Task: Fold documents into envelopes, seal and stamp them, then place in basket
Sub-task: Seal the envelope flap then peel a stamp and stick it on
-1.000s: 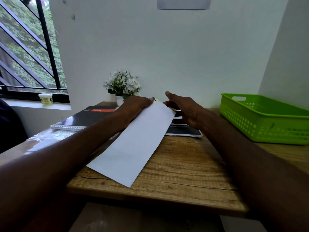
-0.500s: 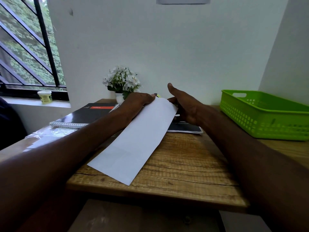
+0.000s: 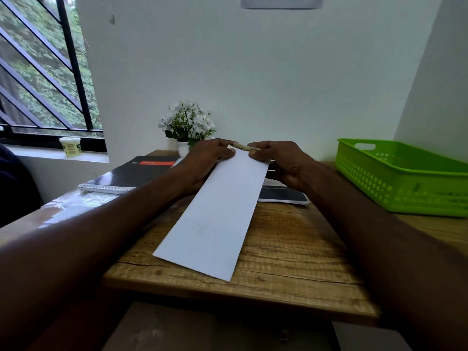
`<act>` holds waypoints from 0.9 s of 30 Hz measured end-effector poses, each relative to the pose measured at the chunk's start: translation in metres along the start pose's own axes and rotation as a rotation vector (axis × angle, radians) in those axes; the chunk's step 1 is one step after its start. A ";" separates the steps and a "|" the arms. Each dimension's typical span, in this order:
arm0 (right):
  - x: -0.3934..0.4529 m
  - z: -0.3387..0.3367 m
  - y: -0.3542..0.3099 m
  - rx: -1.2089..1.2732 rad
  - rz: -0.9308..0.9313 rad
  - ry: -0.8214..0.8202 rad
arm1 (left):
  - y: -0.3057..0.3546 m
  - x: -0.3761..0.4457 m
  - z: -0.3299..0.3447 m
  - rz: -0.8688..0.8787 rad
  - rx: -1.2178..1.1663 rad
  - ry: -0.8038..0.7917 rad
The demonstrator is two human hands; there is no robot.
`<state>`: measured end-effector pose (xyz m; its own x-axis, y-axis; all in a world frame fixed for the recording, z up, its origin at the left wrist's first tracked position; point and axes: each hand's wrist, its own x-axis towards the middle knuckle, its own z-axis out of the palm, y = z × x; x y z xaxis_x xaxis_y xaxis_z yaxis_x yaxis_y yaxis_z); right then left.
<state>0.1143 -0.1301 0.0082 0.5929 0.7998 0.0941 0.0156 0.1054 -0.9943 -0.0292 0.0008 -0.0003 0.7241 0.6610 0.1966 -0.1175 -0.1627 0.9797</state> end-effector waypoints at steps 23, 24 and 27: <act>0.003 0.005 0.002 0.038 0.005 -0.078 | 0.003 0.002 -0.003 -0.032 -0.048 0.057; 0.003 0.003 0.002 0.037 0.009 -0.098 | 0.003 0.002 -0.004 -0.016 -0.050 0.071; 0.003 0.000 -0.001 0.053 0.019 -0.095 | 0.007 0.000 -0.006 -0.011 -0.089 0.105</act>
<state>0.1159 -0.1273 0.0091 0.5133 0.8543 0.0821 -0.0392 0.1189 -0.9921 -0.0343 0.0043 0.0063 0.6510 0.7363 0.1843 -0.1729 -0.0926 0.9806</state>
